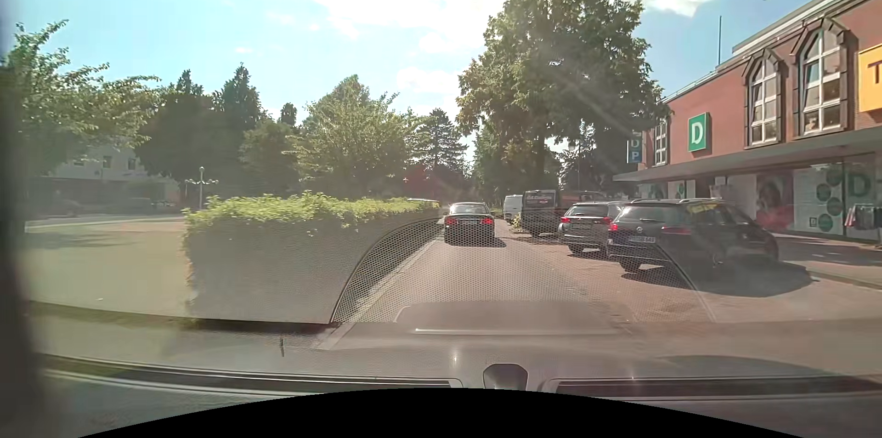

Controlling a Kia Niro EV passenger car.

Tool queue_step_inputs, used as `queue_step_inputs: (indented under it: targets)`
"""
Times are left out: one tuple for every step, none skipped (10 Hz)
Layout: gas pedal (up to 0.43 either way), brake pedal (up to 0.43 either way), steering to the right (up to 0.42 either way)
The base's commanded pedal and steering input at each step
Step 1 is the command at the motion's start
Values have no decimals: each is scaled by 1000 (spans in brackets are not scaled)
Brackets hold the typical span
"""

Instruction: Follow the waypoints while adhering to traffic rules and regulations

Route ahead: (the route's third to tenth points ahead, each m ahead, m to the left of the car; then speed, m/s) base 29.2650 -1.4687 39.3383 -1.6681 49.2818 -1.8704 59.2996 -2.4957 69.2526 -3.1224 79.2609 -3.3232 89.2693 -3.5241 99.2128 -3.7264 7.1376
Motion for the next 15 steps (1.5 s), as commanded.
queue_step_inputs:
  targets:
    - [67, 6, 2]
    - [67, 6, 4]
    - [67, 6, 5]
    - [67, 6, 5]
    - [67, 6, 5]
    - [59, 6, 5]
    - [47, 6, 5]
    - [0, 6, 5]
    - [0, 6, 5]
    - [0, 6, 5]
    - [0, 6, 5]
    - [0, 6, 5]
    - [0, 6, 5]
    - [8, 6, 5]
    - [39, 6, 5]
